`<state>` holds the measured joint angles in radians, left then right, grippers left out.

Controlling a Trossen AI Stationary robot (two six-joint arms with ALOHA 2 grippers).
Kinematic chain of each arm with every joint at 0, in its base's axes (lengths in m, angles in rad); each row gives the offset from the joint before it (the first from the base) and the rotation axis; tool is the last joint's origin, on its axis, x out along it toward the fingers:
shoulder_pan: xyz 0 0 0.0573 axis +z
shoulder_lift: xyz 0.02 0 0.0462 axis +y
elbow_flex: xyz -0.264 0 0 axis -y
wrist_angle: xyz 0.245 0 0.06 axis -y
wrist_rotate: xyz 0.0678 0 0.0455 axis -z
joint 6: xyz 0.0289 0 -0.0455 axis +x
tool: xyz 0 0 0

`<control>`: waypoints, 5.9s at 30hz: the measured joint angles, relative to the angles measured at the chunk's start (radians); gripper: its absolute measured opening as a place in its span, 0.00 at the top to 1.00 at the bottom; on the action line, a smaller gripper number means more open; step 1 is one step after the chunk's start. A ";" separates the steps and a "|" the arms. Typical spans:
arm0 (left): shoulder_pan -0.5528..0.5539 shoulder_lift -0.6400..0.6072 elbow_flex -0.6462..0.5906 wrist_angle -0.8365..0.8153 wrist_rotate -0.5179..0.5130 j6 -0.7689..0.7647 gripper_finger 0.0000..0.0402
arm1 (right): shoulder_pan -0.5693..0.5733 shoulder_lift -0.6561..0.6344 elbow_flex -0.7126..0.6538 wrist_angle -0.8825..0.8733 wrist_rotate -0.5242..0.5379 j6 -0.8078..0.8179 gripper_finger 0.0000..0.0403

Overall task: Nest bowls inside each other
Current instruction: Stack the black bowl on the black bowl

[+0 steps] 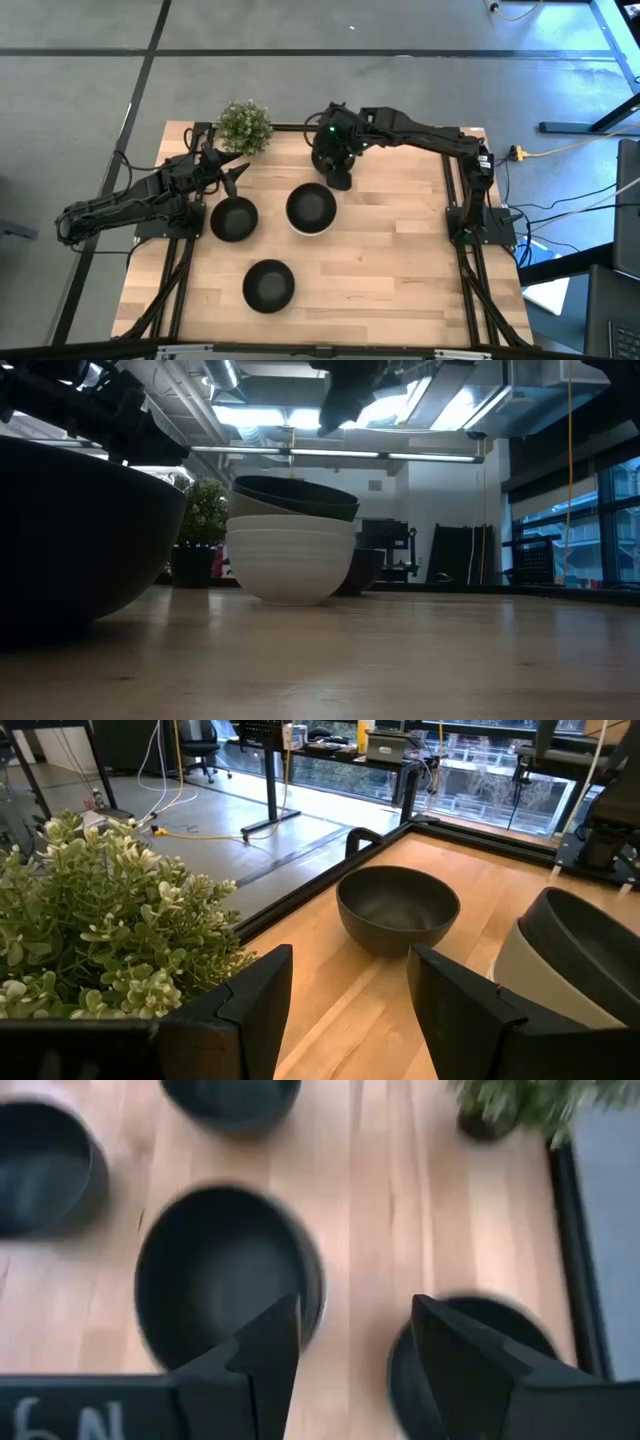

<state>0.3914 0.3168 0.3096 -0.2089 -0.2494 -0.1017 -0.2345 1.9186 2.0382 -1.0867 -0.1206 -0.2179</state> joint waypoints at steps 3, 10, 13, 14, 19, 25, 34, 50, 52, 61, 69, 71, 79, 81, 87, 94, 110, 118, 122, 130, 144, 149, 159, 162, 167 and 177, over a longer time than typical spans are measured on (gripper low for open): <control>0.000 0.000 0.000 0.000 0.000 0.000 0.52 | -0.021 -0.004 0.000 -0.023 -0.010 -0.004 0.52; 0.000 0.000 0.000 0.000 0.008 -0.050 0.52 | -0.058 -0.012 -0.004 -0.011 -0.098 -0.049 0.52; 0.000 -0.001 0.000 -0.004 0.008 -0.049 0.52 | -0.078 -0.021 -0.049 0.044 -0.112 -0.054 0.52; 0.000 -0.003 0.000 -0.010 0.008 -0.049 0.52 | -0.086 -0.028 -0.077 0.066 -0.111 -0.054 0.52; 0.000 -0.003 0.000 -0.052 0.007 -0.049 0.52 | -0.135 -0.107 -0.290 0.241 -0.170 -0.037 0.52; 0.000 -0.003 0.000 -0.060 -0.005 -0.045 0.52 | -0.172 -0.224 -0.556 0.396 -0.170 -0.027 0.52; 0.000 -0.003 0.000 -0.060 -0.092 -0.045 0.52 | -0.228 -0.362 -0.886 0.624 -0.170 0.005 0.52; 0.000 -0.003 0.000 -0.060 -0.135 0.006 0.52 | -0.255 -0.370 -0.989 0.718 -0.110 0.094 0.41; 0.000 -0.003 0.000 -0.060 -0.135 0.007 0.52 | -0.255 -0.370 -0.989 0.718 -0.109 0.096 0.36; 0.000 -0.003 0.000 -0.060 -0.135 0.007 0.52 | -0.254 -0.370 -0.988 0.719 -0.109 0.104 0.19; 0.000 -0.003 0.000 -0.060 -0.135 0.007 0.52 | -0.253 -0.370 -0.988 0.745 -0.109 0.156 0.19; 0.000 -0.003 0.000 -0.060 -0.135 0.008 0.52 | -0.247 -0.370 -0.988 0.763 -0.107 0.190 0.19; 0.001 -0.003 0.000 -0.060 -0.135 0.034 0.52 | -0.225 -0.335 -0.987 0.732 -0.106 0.070 0.19; 0.000 -0.003 0.000 -0.060 -0.135 0.034 0.52 | -0.219 -0.313 -0.986 0.730 -0.106 0.048 0.19; 0.001 -0.003 0.000 -0.060 -0.135 0.034 0.52 | -0.187 -0.257 -0.987 0.731 -0.050 -0.028 0.19; 0.001 -0.003 0.000 -0.061 -0.135 0.034 0.52 | -0.153 -0.254 -0.987 0.737 0.083 -0.129 0.19; 0.000 -0.003 0.000 -0.063 -0.135 0.035 0.52 | -0.127 -0.243 -0.986 0.794 0.098 -0.259 0.20; 0.001 -0.003 0.000 -0.064 -0.135 0.034 0.52 | -0.123 -0.172 -0.987 0.776 0.101 -0.236 0.28; 0.000 -0.003 0.000 -0.064 -0.135 0.034 0.52 | -0.123 -0.172 -0.987 0.799 0.101 -0.233 0.33; 0.001 -0.003 0.000 -0.064 -0.135 0.033 0.52 | -0.123 -0.172 -0.987 0.802 0.102 -0.232 0.48; 0.001 -0.003 0.000 -0.064 -0.135 0.031 0.52 | -0.123 -0.172 -0.987 0.844 0.143 -0.232 0.87; 0.000 -0.003 0.000 -0.064 -0.135 0.031 0.52 | -0.123 -0.172 -0.989 0.838 0.158 -0.225 0.97; 0.000 -0.003 0.000 -0.071 -0.135 0.031 0.52 | -0.124 -0.174 -0.882 0.655 0.251 -0.181 0.98; 0.001 -0.003 0.000 -0.071 -0.135 0.031 0.52 | -0.123 -0.174 -0.776 0.538 0.199 -0.179 0.98; 0.001 -0.003 0.000 -0.071 -0.135 0.031 0.52 | -0.111 -0.174 -0.575 0.354 0.136 -0.152 0.98; 0.000 -0.003 0.000 -0.098 -0.135 0.034 0.52 | 0.035 -0.177 -0.328 0.170 0.073 -0.048 0.98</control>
<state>0.3916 0.3141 0.3096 -0.3069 -0.3843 -0.0681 -0.2000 1.7420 1.7101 -0.9169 -0.0476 -0.2664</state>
